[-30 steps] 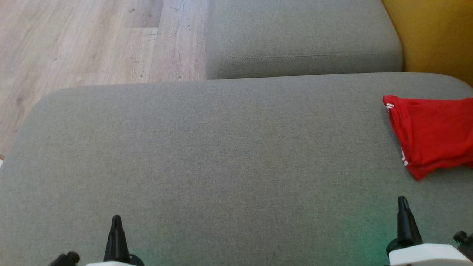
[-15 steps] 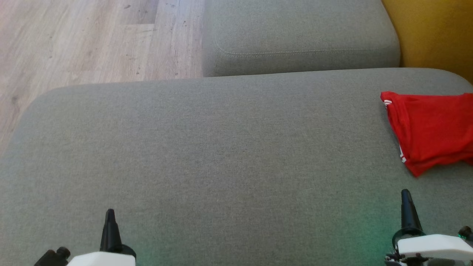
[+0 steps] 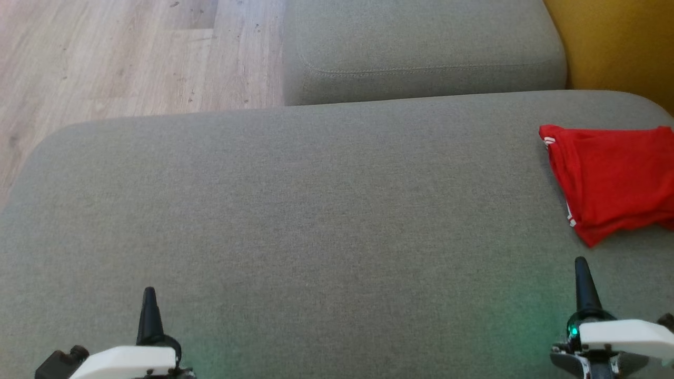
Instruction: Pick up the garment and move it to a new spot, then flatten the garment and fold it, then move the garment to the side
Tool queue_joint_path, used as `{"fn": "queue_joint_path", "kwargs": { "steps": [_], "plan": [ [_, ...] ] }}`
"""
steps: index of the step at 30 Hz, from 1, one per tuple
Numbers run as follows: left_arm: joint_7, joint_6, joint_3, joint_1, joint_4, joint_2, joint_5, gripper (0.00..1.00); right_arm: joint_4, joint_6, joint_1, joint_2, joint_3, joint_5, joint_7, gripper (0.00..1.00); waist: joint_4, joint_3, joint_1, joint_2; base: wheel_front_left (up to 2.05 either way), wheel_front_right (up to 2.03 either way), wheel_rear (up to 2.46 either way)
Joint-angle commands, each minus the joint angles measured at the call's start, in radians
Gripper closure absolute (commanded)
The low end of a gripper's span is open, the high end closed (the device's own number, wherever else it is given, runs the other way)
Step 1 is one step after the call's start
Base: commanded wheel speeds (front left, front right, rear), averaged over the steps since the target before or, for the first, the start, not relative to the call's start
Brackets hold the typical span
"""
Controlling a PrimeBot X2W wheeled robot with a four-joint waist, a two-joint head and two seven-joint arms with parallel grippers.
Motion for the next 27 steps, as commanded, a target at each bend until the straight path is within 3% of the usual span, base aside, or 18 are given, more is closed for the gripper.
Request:
{"fn": "queue_joint_path", "kwargs": {
  "steps": [1, 27],
  "plan": [
    [0.009, -0.012, 0.037, -0.059, -0.025, 0.013, -0.031, 1.0, -0.027, 0.003, -0.063, -0.024, 0.009, 0.035, 0.007, 1.0, -0.001, 0.001, -0.0001, 0.0, 0.0, 0.0, 0.0],
    [0.087, -0.047, 0.104, -0.142, 0.005, 0.011, -0.34, 1.0, 0.0, 0.003, -0.154, -0.025, -0.018, 0.341, 0.083, 1.0, -0.022, 0.025, -0.0001, 0.0, 0.0, 0.0, 0.0]
  ]
}}
